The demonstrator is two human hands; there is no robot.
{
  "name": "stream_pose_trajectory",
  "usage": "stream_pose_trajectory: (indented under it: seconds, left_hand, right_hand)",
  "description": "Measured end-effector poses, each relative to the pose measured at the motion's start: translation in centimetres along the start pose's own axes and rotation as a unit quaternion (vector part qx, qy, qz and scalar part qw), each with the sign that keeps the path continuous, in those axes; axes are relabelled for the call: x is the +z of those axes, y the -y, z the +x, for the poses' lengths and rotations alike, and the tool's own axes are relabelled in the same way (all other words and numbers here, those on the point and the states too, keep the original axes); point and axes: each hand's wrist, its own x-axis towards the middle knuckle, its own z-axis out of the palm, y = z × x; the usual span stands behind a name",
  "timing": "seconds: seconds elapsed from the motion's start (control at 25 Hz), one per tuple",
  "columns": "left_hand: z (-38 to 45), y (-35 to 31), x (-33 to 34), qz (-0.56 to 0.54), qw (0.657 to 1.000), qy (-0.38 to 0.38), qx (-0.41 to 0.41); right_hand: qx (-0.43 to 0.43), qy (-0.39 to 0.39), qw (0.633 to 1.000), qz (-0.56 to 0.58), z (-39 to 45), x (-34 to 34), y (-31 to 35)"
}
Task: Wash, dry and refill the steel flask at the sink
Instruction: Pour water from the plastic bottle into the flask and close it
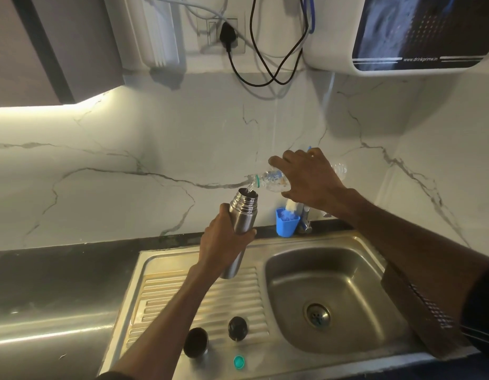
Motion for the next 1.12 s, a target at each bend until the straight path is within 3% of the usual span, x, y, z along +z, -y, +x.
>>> stream_pose_trajectory:
  seconds: [1.12]
  left_hand:
    - [1.9, -2.3, 4.9, -0.006, 0.999, -0.023, -0.046]
  right_hand:
    - [-0.066, -0.084, 0.994, -0.003, 2.0, 6.1, -5.4]
